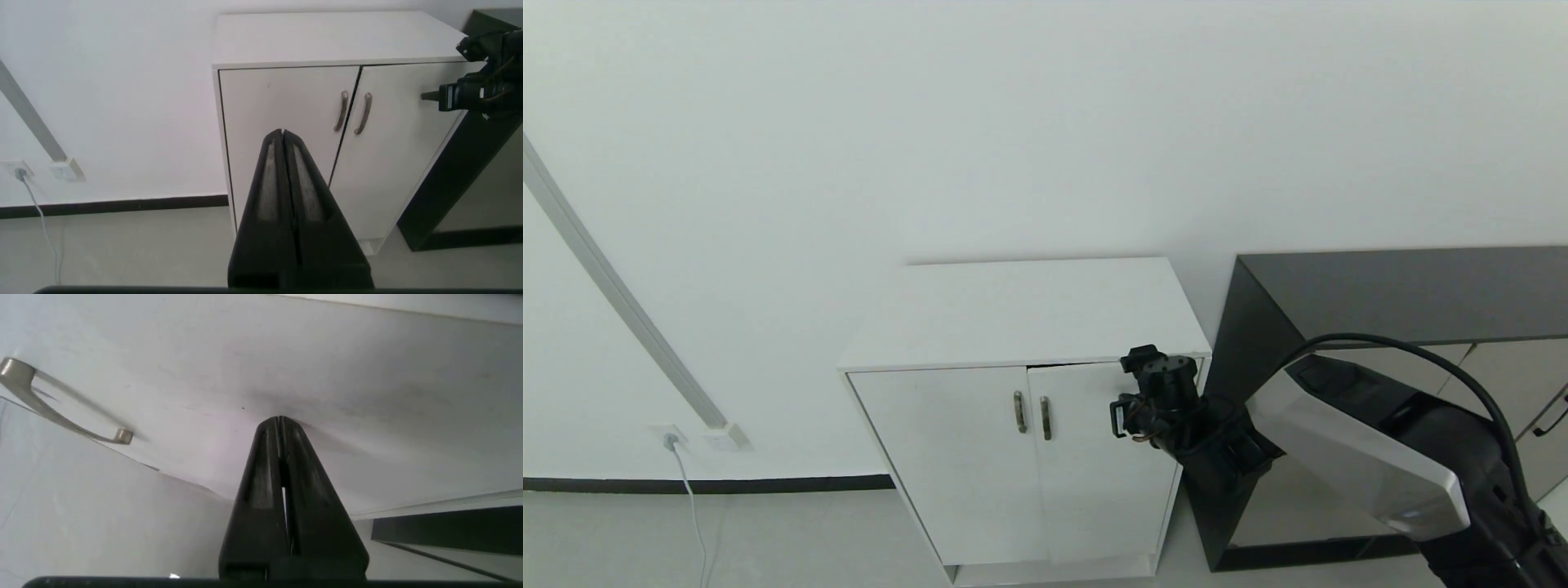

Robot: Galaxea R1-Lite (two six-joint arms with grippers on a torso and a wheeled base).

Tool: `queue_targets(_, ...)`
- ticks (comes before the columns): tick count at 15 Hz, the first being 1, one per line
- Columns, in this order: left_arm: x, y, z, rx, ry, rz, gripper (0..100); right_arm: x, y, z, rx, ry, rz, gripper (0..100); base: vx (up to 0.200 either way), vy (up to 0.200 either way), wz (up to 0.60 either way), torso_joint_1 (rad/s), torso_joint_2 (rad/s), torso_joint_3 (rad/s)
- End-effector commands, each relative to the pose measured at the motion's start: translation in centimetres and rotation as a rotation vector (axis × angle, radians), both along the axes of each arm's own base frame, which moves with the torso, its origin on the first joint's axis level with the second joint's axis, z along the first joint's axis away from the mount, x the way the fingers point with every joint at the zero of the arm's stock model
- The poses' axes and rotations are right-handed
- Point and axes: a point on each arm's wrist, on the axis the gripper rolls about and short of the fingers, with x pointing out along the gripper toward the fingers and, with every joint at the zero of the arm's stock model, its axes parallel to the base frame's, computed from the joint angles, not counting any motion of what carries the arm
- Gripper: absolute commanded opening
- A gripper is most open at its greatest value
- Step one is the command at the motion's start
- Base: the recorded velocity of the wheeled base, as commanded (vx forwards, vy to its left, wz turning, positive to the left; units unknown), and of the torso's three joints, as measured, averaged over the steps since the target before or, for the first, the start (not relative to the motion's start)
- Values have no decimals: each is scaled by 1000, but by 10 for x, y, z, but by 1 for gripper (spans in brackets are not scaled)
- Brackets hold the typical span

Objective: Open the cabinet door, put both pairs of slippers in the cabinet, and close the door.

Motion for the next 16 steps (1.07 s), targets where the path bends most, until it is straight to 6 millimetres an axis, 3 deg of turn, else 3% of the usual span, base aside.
queue_targets(1,0,0,0,0,1,1,0,3,1,0,0,1,-1,0,0,0,0,0,0,0)
queue_targets(16,0,0,0,-3,1,1,0,6,-3,0,1,1,-17,0,0,0,0,0,0,0)
